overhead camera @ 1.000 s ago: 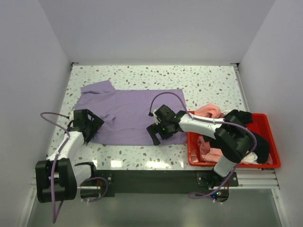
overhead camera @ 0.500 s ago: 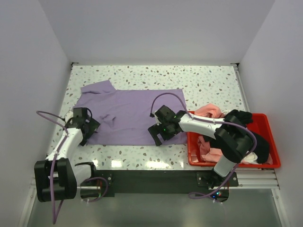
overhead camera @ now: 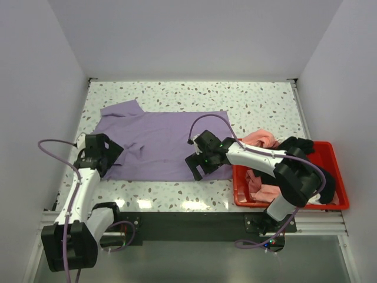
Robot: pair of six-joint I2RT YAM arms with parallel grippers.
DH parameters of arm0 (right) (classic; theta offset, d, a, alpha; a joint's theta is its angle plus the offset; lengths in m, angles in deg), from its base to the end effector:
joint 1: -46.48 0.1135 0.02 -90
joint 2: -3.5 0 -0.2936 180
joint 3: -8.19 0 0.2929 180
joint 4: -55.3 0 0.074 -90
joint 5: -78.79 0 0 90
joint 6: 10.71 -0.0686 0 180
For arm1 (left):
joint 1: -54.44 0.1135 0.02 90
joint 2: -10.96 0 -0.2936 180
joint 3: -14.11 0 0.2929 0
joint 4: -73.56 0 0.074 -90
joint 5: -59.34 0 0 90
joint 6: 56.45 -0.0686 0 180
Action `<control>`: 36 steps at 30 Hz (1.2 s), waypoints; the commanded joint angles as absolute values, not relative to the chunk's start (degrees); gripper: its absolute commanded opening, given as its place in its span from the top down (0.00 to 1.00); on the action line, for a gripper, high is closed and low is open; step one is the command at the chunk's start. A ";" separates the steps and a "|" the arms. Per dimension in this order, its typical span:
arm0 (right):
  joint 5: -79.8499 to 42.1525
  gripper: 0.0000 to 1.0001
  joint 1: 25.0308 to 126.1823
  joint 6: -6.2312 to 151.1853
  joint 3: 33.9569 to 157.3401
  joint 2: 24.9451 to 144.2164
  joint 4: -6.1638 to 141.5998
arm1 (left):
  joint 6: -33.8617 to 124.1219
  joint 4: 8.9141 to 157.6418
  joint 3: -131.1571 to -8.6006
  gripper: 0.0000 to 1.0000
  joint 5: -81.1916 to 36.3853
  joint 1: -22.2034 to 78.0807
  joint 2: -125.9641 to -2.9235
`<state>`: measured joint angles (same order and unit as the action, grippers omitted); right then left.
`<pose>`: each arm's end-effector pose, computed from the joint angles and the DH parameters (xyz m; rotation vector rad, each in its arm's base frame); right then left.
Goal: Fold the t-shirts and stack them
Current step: Fold the tshirt
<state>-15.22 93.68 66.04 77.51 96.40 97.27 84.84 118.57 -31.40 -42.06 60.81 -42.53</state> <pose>0.2426 0.2691 0.1599 -0.8323 2.6545 0.3876 0.2175 0.0379 0.1960 -1.2637 2.1246 -0.0880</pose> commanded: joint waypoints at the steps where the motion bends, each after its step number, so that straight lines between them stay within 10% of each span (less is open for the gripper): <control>1: -14.72 0.01 93.68 66.29 76.79 94.29 96.48 | 83.38 112.21 -30.68 0.00 -35.51 60.94 -43.61; 27: -13.49 0.01 93.68 65.93 77.93 95.96 97.44 | 85.93 102.61 -30.66 0.00 -41.20 55.05 -57.50; 36: -12.88 0.01 93.68 65.41 77.93 95.52 97.88 | 85.76 96.63 -33.21 0.38 -44.98 55.14 -60.66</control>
<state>-14.65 93.68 65.95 76.53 96.42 97.21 85.58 101.28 -30.35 -41.93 55.10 -59.43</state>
